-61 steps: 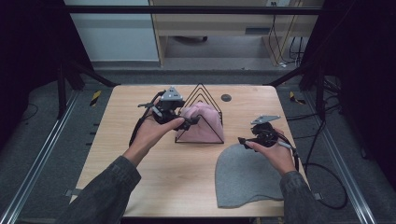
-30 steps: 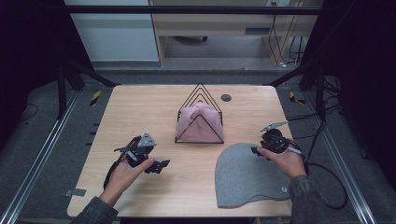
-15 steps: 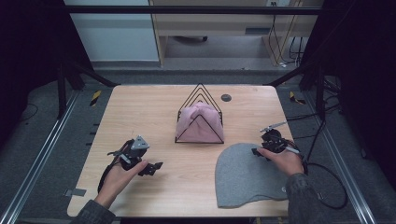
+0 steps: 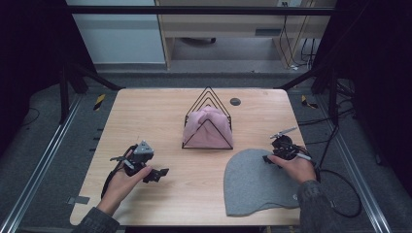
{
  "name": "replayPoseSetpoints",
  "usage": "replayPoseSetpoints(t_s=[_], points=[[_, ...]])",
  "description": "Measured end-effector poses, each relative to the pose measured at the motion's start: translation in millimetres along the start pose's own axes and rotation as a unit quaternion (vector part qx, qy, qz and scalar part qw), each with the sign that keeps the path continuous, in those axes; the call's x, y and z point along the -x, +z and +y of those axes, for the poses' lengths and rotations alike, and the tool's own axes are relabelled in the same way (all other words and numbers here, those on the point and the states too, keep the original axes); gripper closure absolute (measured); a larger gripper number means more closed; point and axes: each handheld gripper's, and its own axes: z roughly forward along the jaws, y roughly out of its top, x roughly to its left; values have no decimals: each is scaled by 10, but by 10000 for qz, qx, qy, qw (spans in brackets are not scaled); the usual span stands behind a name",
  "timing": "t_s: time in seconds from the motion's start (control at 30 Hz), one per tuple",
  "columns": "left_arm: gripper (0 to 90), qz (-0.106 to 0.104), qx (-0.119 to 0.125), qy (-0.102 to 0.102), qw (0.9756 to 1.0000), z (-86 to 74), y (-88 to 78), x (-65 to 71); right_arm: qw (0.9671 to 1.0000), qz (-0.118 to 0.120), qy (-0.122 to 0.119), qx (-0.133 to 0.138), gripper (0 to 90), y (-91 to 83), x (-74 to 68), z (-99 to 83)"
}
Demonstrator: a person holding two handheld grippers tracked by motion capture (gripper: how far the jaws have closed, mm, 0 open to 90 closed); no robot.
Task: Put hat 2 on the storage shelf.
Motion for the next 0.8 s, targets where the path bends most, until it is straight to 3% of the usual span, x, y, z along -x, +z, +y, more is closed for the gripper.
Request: replayPoseSetpoints(t_s=[0.33, 0.53, 0.67, 0.8], points=[[102, -7, -39, 25, 10000, -3, 20, 11, 9998, 6, -200, -80, 543, 25, -35, -4], [103, -22, -48, 26, 10000, -5, 26, 13, 9997, 112, -176, -96, 690, 10, -28, -10], [103, -28, -47, 26, 10000, -5, 27, 17, 9994, 286, -167, -88, 834, 2, -31, -23], [104, -28, -45, 31, 10000, -4, 30, 16, 9991, 333, -245, 36, 856, -34, -91, -26]])
